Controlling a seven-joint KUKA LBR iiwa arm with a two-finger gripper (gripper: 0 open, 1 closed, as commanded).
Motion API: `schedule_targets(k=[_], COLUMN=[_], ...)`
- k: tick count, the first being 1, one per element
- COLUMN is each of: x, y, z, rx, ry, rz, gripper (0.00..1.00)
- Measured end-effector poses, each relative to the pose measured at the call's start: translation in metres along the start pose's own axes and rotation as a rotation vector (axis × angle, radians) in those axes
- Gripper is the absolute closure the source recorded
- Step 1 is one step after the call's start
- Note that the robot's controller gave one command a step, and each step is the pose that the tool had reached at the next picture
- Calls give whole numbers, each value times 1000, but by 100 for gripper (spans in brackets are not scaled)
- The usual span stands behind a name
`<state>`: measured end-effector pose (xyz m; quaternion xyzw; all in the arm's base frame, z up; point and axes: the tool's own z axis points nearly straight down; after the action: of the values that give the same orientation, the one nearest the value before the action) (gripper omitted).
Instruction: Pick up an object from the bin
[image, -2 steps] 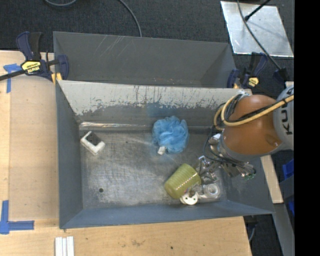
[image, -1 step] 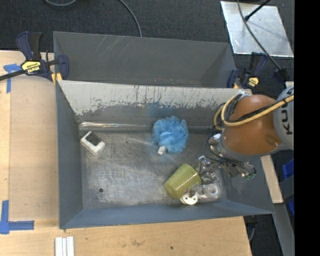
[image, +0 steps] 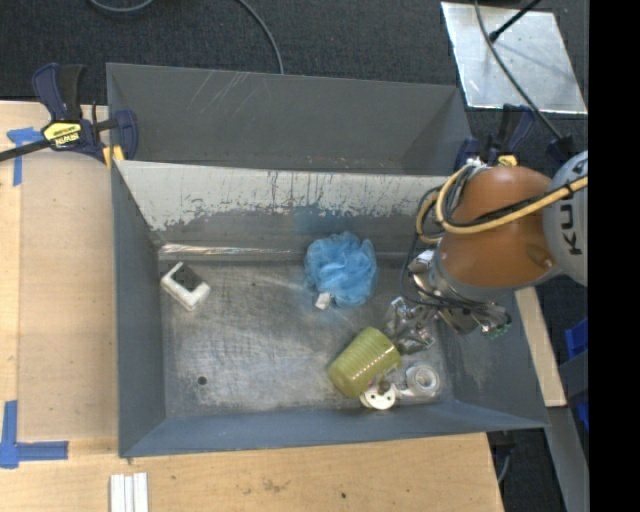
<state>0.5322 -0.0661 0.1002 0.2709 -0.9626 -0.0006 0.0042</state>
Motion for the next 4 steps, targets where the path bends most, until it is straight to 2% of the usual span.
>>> schedule_targets(k=[1,2,4], x=[-40,-43,-44], y=[20,-36,-34], z=[-53,-43,-39], rx=[6,7,8], ry=[-11,-10,-13], rz=[-318,-113,-100], gripper=[100,0,0])
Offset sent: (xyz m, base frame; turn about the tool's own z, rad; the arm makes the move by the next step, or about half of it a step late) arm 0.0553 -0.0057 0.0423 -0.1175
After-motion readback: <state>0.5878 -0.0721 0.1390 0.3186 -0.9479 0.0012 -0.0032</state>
